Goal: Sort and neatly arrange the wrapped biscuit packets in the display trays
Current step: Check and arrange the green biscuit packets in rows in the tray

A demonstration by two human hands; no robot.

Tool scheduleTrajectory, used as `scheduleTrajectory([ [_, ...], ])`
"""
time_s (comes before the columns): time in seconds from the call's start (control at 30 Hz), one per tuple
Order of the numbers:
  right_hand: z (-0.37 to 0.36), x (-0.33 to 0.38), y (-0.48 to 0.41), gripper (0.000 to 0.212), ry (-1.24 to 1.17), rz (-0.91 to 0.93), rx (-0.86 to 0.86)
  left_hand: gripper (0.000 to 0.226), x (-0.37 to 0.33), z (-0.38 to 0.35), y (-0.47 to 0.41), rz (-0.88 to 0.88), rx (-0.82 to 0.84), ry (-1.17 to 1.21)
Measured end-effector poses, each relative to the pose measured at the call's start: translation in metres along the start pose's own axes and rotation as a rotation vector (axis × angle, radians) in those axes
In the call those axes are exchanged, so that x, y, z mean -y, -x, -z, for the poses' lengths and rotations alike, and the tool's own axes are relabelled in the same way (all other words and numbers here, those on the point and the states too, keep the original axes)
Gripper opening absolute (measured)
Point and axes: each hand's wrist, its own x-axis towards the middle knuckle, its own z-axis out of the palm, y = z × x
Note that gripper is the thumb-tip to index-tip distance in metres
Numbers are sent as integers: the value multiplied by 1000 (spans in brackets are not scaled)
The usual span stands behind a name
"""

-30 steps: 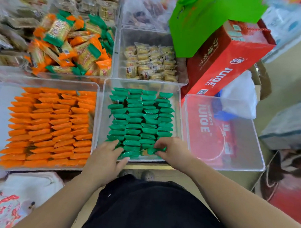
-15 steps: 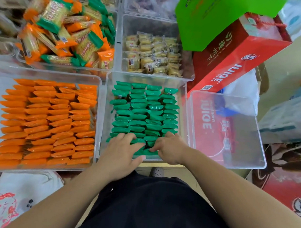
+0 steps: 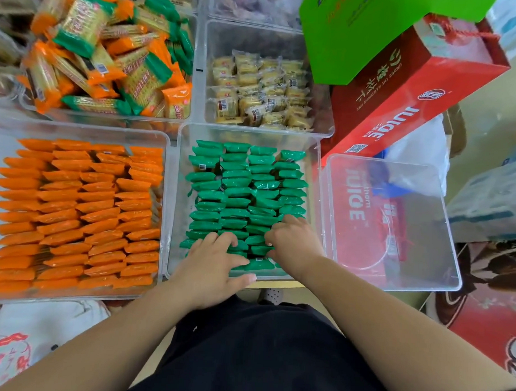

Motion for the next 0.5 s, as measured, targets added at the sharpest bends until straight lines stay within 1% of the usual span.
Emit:
scheduleTrajectory([
  [0.1, -3, 1, 1, 11, 14, 32, -16, 77, 1, 2, -2, 16, 10, 25],
  [0.2, -5, 0, 4, 11, -40, 37, -56, 70, 0, 2, -2, 0, 21, -1],
  [0.37, -4, -6, 21, 7, -141, 25, -157, 75, -4, 6, 1, -33, 44, -92],
  [0.47, -5, -7, 32, 1, -172, -2, -176, 84, -13, 9, 2, -63, 57, -200],
  [0.5, -5, -7, 36, 4, -190, -21, -196, 87, -16, 10, 2, -69, 64, -226],
])
